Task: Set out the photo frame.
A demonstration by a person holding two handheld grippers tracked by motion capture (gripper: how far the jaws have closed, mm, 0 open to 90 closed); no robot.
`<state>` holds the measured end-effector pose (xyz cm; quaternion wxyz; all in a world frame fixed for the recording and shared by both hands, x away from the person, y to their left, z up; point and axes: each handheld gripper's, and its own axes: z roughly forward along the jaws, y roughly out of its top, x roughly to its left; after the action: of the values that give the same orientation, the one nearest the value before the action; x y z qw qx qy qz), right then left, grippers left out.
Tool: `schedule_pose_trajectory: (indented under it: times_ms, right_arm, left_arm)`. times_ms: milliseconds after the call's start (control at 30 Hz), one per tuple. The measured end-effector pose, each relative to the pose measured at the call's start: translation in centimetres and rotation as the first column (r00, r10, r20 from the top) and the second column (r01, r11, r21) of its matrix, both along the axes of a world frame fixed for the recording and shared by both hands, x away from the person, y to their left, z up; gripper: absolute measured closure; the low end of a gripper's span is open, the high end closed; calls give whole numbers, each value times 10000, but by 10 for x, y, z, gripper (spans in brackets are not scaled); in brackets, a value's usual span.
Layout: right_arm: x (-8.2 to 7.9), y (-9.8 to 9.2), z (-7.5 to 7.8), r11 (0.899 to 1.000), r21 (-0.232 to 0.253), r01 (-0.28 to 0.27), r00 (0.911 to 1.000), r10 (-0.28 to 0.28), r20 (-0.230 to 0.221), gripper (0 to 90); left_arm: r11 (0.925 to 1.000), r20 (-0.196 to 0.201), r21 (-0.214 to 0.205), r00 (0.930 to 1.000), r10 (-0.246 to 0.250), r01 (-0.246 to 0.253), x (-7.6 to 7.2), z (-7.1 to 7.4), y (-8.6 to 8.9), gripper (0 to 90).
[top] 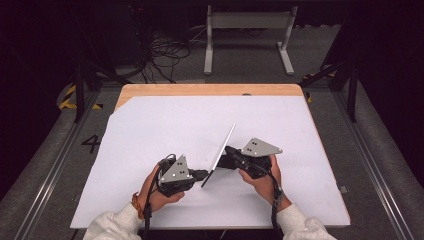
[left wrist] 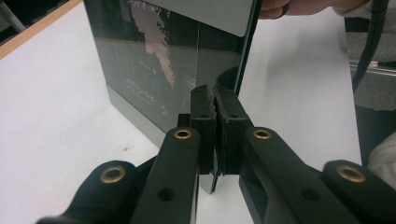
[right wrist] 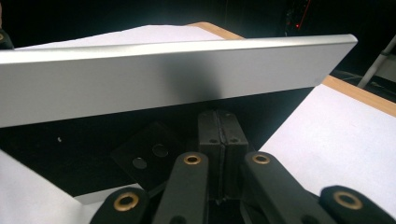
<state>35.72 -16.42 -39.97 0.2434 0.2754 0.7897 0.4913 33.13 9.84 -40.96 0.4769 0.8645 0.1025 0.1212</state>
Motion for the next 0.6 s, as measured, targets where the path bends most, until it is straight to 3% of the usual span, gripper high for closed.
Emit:
schedule_pose_trajectory:
  times_ms: [600]
  right_arm:
    - [2,0,-2,10000,34,64,10000,-64,-50,900]
  left_arm:
    - [9993,33,-34,9993,-367,367,-4,0,-15,859]
